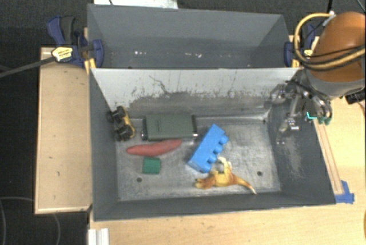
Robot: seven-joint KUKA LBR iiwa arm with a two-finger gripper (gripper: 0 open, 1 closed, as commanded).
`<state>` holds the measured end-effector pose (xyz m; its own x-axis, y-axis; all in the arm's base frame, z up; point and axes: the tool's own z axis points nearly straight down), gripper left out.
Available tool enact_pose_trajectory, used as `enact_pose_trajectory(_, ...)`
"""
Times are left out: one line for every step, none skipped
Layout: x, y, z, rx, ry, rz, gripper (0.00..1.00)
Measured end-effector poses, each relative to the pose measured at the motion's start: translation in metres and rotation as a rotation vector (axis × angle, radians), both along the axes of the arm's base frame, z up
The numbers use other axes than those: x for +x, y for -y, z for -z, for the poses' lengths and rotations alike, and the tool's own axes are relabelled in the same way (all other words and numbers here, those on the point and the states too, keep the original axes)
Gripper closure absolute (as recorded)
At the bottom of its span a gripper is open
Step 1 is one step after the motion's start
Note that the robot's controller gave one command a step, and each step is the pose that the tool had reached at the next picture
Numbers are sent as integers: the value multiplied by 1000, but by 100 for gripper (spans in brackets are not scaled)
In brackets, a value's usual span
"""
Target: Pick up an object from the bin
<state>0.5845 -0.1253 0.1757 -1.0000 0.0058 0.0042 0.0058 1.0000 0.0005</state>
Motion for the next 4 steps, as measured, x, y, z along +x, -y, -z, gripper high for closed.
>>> enact_pose_trajectory(2,0,-5,-1,8,-3,0)
enact_pose_trajectory(1,-3,-4,-2,8,-7,0)
enact_pose_trajectory(-7,-40,8,3,7,-99,0)
enact_pose_trajectory(-12,-46,4,-2,5,-126,0)
